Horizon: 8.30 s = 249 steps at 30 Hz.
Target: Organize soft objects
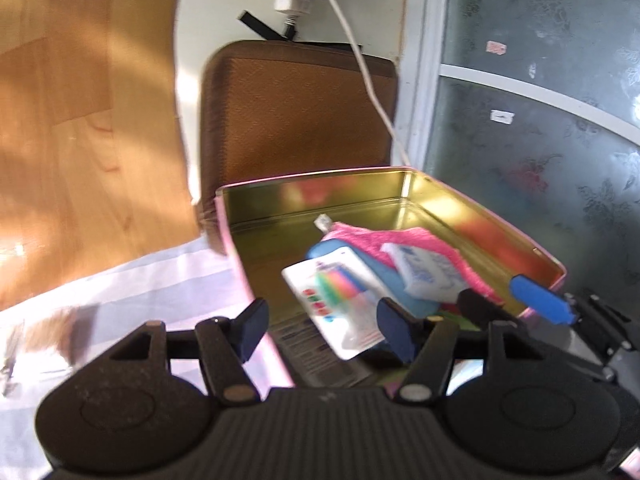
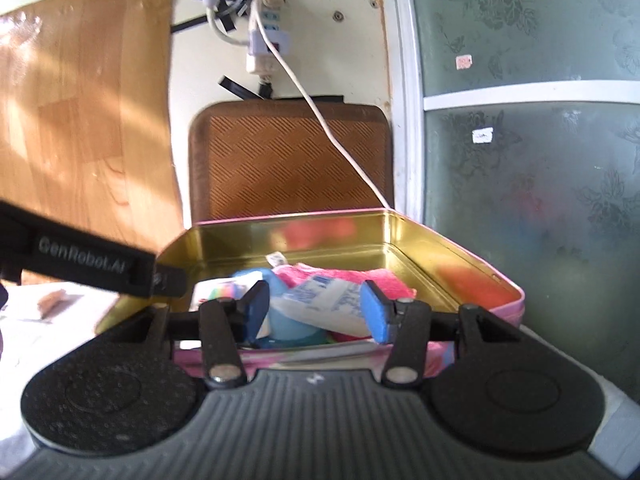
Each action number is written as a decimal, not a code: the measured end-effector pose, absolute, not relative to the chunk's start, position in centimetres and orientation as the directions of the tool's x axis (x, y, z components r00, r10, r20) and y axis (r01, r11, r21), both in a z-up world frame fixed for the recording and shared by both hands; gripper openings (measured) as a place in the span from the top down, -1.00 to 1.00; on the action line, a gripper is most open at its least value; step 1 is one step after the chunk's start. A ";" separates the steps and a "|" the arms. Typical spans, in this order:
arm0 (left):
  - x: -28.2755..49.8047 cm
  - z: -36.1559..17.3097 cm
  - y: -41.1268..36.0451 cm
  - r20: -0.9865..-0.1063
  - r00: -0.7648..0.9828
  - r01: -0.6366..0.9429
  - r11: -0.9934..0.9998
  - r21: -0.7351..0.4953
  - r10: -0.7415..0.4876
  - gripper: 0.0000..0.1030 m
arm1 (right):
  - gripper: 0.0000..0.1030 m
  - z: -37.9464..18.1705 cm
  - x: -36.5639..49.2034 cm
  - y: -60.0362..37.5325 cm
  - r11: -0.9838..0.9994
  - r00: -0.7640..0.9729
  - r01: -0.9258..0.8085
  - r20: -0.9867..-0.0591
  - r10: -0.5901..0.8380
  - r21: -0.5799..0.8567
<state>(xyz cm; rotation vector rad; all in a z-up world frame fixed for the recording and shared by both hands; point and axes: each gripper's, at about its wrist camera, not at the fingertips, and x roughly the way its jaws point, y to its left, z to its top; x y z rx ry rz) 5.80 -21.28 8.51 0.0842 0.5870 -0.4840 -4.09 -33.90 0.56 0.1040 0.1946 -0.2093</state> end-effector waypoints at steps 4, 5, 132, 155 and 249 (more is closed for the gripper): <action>4.4 8.7 -17.9 -0.545 0.764 0.389 0.920 -0.037 -0.345 -0.19 | -0.04 1.2 -4.3 -32.4 0.979 0.967 0.185 -0.194 -0.165 0.087; 4.2 8.6 -17.0 -0.545 0.771 0.374 0.927 -0.034 -0.331 -0.21 | -0.04 1.3 -4.4 -31.9 0.981 0.969 0.173 -0.192 -0.153 0.089; 1.6 0.4 10.9 -0.544 0.794 0.019 0.904 -0.426 -0.273 -0.91 | -0.59 -2.4 0.2 -8.4 0.744 0.590 -0.660 -0.543 0.597 0.102; 1.4 0.4 10.5 -0.533 0.785 0.051 0.890 -0.452 -0.316 -0.77 | -0.61 -2.5 0.2 -8.4 0.745 0.595 -0.661 -0.547 0.589 0.083; 3.9 10.4 -6.4 -0.331 0.722 0.516 0.791 -0.327 -0.608 -0.04 | 0.02 2.7 -5.4 -20.6 0.952 0.938 -0.296 -0.213 0.273 -0.080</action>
